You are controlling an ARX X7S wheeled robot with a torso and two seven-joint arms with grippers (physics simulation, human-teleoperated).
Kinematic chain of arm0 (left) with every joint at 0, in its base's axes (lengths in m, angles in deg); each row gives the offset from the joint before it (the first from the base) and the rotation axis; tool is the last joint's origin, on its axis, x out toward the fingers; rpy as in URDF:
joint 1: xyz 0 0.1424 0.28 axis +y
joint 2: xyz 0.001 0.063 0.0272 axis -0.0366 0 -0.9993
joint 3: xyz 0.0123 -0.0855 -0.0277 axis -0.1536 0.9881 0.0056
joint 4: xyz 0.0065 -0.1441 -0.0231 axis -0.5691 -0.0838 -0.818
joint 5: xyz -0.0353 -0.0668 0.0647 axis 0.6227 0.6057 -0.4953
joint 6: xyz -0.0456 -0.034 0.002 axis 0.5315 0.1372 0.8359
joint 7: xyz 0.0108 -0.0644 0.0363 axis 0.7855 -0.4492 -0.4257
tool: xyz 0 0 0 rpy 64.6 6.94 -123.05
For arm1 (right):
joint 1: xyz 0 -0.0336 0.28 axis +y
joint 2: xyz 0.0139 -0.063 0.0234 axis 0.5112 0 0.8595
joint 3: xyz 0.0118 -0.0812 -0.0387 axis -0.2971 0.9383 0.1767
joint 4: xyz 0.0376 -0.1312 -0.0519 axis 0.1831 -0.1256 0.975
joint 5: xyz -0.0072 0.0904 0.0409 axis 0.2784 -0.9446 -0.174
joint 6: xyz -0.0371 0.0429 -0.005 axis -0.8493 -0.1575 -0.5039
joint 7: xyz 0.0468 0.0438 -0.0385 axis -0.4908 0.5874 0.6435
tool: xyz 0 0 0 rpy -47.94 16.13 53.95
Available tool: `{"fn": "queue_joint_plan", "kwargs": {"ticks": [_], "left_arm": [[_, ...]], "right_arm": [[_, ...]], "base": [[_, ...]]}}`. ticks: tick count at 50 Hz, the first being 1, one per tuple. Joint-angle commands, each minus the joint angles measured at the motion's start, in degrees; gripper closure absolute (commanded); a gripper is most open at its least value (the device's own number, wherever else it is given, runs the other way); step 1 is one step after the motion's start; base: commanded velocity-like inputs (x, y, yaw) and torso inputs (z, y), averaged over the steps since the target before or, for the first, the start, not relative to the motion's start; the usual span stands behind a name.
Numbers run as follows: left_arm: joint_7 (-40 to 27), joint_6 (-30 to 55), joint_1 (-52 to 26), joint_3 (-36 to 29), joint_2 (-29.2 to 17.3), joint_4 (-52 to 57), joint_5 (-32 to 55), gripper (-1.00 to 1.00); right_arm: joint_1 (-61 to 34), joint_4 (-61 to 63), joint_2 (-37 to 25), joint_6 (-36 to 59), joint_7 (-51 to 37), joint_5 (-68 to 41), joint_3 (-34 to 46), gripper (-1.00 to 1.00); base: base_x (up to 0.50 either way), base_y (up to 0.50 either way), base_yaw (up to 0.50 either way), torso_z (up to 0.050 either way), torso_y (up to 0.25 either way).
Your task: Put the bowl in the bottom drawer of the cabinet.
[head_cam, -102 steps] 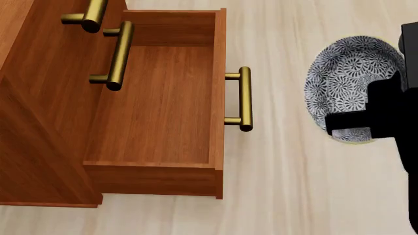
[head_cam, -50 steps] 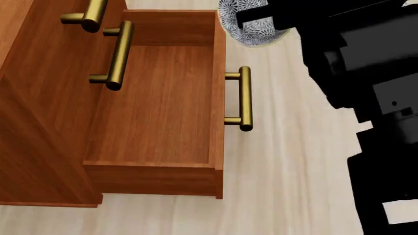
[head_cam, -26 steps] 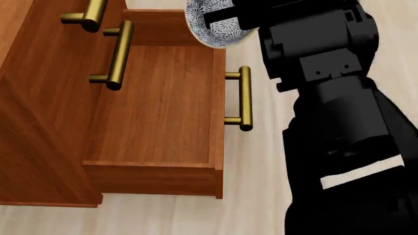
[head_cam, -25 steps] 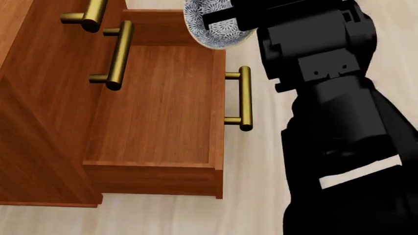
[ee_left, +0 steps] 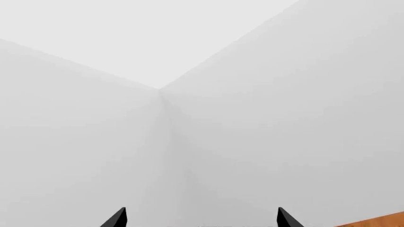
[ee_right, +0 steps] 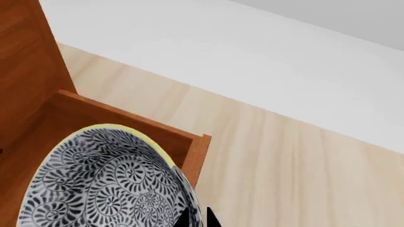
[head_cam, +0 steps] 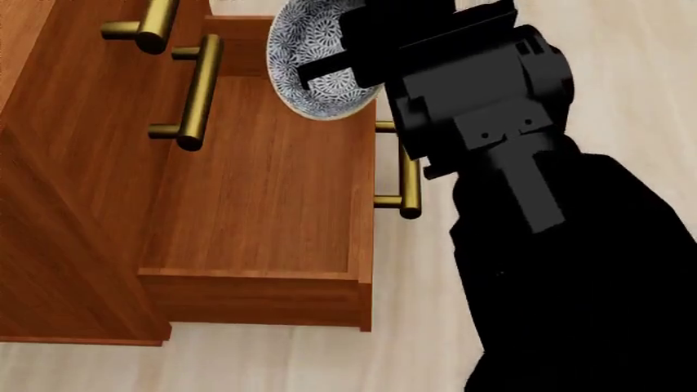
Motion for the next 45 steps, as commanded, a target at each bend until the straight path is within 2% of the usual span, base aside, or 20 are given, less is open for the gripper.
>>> {"fn": "queue_joint_plan", "kwargs": {"ticks": [1, 16, 45], "left_arm": [[0.0, 0.2, 0.4, 0.4, -0.1, 0.1, 0.1, -1.00], [0.1, 0.2, 1.4, 1.4, -0.2, 0.2, -0.1, -1.00], [0.6, -0.1, 2.9, 2.9, -0.1, 0.1, -0.5, -1.00]], "right_arm": [[-0.1, 0.8, 0.2, -1.9, -1.4, -11.2, 11.4, 1.00], [1.2, 2.9, 0.2, -3.0, -2.1, -17.4, 17.5, 1.00], [2.6, 4.5, 0.2, -3.4, -1.5, -22.3, 19.0, 1.00]], "base": [[0.00, 0.00, 0.00, 0.000, 0.000], [0.00, 0.00, 0.00, 0.000, 0.000], [0.00, 0.00, 0.00, 0.000, 0.000]]}}
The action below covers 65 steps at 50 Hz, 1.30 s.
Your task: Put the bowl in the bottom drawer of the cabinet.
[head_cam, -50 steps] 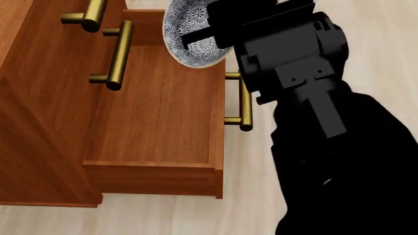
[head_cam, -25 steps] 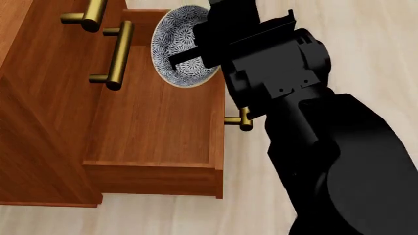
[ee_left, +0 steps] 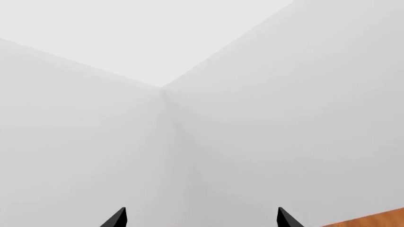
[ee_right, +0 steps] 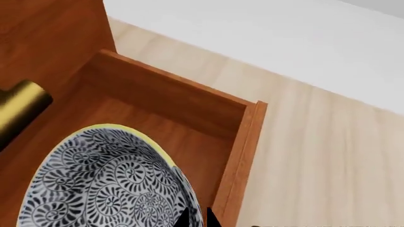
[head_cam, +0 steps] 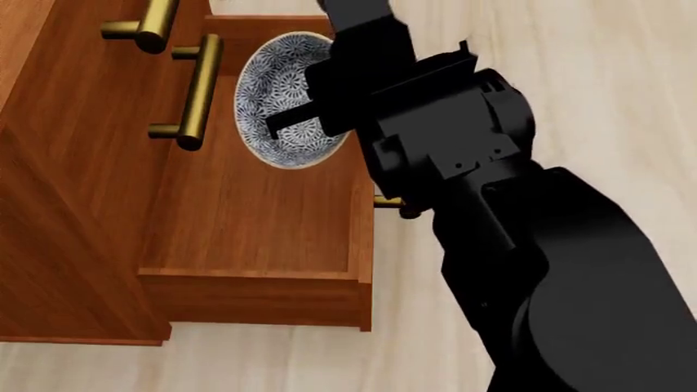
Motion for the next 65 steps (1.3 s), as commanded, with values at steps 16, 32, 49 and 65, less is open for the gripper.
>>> {"fn": "queue_joint_plan", "kwargs": {"ticks": [16, 32, 49, 65], "left_arm": [[0.5, -0.4, 2.0, 1.5, 0.3, 0.0, -0.9, -1.00], [0.7, -0.5, 3.0, 2.2, 0.3, -0.1, -1.5, -1.00], [1.0, -1.2, 4.0, 2.4, 0.5, -0.4, -2.4, -1.00], [1.0, -0.9, 4.7, 2.8, 0.4, -0.2, -2.5, -1.00]], "right_arm": [[1.0, 0.4, 0.0, -0.3, 1.3, -5.9, 0.7, 1.00], [1.8, 0.2, 0.0, -0.1, 1.8, -9.9, 1.6, 1.00], [3.0, 0.1, 0.0, -0.3, 2.3, -11.2, 1.9, 1.00], [4.4, -0.5, 0.0, -0.4, 2.6, -11.9, 2.1, 1.00]], "base": [[0.00, 0.00, 0.00, 0.000, 0.001], [0.00, 0.00, 0.00, 0.000, 0.000], [0.00, 0.00, 0.00, 0.000, 0.001], [0.00, 0.00, 0.00, 0.000, 0.000]]}}
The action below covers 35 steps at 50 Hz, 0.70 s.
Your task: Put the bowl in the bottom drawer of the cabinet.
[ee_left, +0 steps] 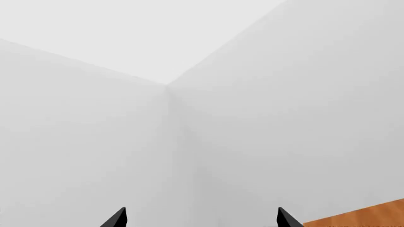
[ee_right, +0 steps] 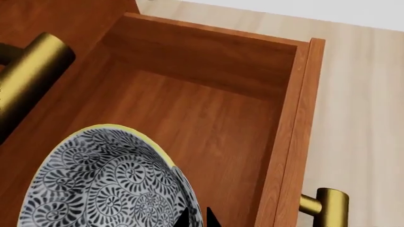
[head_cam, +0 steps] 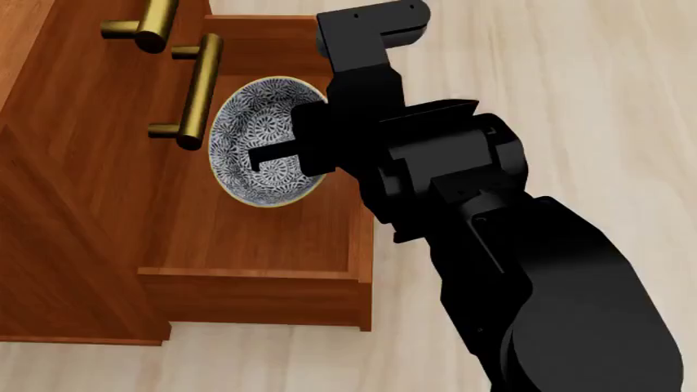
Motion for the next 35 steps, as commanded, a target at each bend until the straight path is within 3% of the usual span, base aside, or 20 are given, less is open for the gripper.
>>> {"fn": "queue_joint_plan", "kwargs": {"ticks": [1, 22, 23, 35], "left_arm": [[0.0, 0.1, 0.4, 0.2, -0.1, 0.1, -0.1, -1.00], [-0.1, -1.6, 1.1, -2.0, 0.3, -1.3, -2.3, -1.00], [-0.1, -1.7, 1.1, -2.2, 0.3, -1.4, -2.3, -1.00], [0.0, -1.1, 1.1, -1.0, 0.2, -0.9, -1.6, -1.00]], "right_arm": [[0.8, -0.3, 0.0, -0.2, 0.4, -0.4, -0.6, 1.00], [2.3, -0.7, 0.0, -0.1, 0.2, -1.0, -0.4, 1.00], [2.3, -0.7, 0.0, -0.2, 0.2, -1.1, -0.4, -1.00], [1.9, -0.2, 0.0, 0.0, 0.2, -0.5, -0.5, -1.00]], "base": [[0.01, 0.00, 0.00, 0.000, 0.000], [0.00, 0.00, 0.00, 0.000, 0.000], [0.00, 0.00, 0.00, 0.000, 0.000], [0.00, 0.00, 0.00, 0.000, -0.004]]}}
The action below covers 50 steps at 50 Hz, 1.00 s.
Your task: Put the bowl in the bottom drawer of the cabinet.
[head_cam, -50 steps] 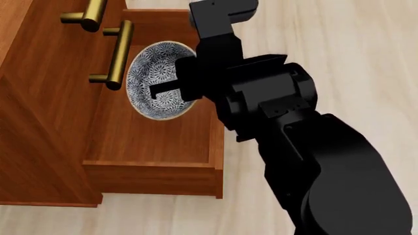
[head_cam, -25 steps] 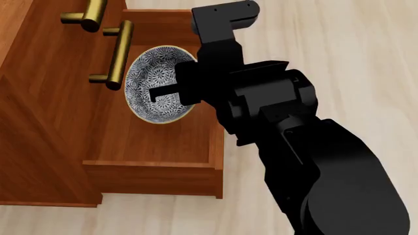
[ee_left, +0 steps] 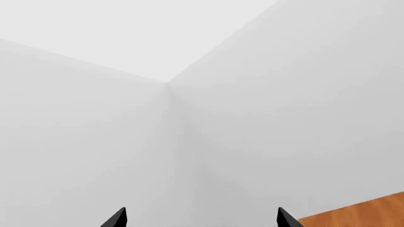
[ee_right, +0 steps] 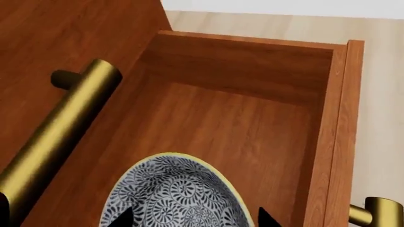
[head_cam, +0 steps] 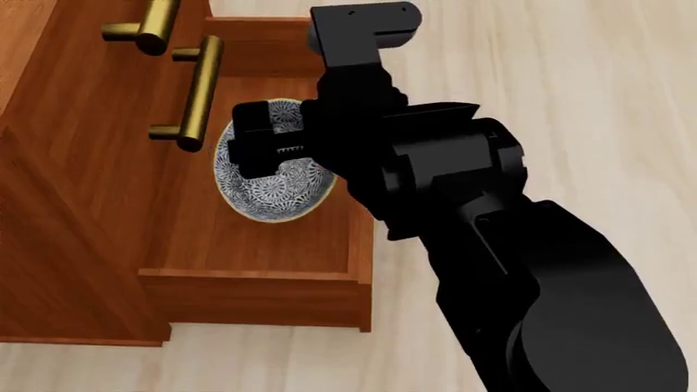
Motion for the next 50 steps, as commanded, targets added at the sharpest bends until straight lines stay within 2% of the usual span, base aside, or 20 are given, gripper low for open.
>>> {"fn": "queue_joint_plan", "kwargs": {"ticks": [1, 50], "left_arm": [[-0.1, 0.4, -0.1, 0.5, -0.2, 0.2, 0.4, -1.00], [-0.5, 0.6, -0.5, 1.3, -0.3, 1.0, 1.6, -1.00]], "right_arm": [[1.3, -0.7, 0.0, 0.2, -2.3, 1.2, 3.6, -1.00], [-5.3, -2.6, 0.0, 0.6, -2.1, 3.3, 3.1, -1.00]], "base": [[0.00, 0.00, 0.00, 0.000, 0.000], [0.00, 0.00, 0.00, 0.000, -0.001]]}}
